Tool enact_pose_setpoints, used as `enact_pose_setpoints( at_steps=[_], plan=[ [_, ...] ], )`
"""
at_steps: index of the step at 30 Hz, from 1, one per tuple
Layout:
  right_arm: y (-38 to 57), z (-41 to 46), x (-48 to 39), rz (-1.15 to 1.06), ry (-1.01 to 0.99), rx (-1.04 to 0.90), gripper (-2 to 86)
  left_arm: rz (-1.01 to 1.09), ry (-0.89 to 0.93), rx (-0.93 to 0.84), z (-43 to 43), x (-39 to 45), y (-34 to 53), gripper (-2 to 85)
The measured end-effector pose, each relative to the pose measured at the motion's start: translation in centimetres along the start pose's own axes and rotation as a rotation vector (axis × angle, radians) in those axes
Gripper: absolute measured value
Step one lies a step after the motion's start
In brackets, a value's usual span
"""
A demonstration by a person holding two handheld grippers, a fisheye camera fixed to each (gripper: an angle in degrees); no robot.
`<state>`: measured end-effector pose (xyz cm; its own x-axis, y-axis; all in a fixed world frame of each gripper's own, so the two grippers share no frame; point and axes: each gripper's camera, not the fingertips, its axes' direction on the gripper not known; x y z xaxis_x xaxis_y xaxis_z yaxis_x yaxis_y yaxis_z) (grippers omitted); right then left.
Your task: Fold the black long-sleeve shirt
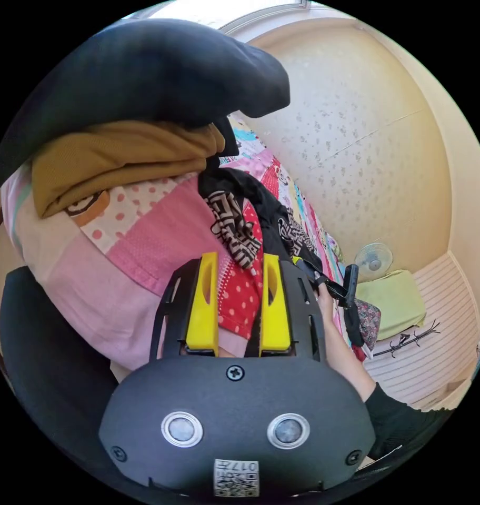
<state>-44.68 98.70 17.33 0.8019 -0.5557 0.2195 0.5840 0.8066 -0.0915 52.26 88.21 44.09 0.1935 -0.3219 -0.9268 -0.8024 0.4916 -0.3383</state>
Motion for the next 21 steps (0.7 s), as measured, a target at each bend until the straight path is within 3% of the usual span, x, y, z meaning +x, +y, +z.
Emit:
enact_pose_setpoints(
  at_steps=[7, 13, 16, 21],
  plan=[
    [2.5, 0.9, -0.1, 0.003, -0.024, 0.009, 0.4, -0.017, 0.044, -0.067, -0.3, -1.8, -2.5, 2.1],
    [5.7, 0.6, -1.6, -0.073, -0.073, 0.062, 1.2, 0.122, 0.158, 0.074, -8.1, 0.1, -5.6, 0.6],
    [7.8, -0.9, -5.1, -0.238, -0.154, 0.120, 2.5, 0.200, 0.178, 0.122, -12.3, 0.6, -7.5, 0.4],
    [12.8, -3.9, -16.6, -0.464, -0.317, 0.285, 14.6, 0.274, 0.248, 0.120, -16.9, 0.2, -10.5, 0.6]
  ],
)
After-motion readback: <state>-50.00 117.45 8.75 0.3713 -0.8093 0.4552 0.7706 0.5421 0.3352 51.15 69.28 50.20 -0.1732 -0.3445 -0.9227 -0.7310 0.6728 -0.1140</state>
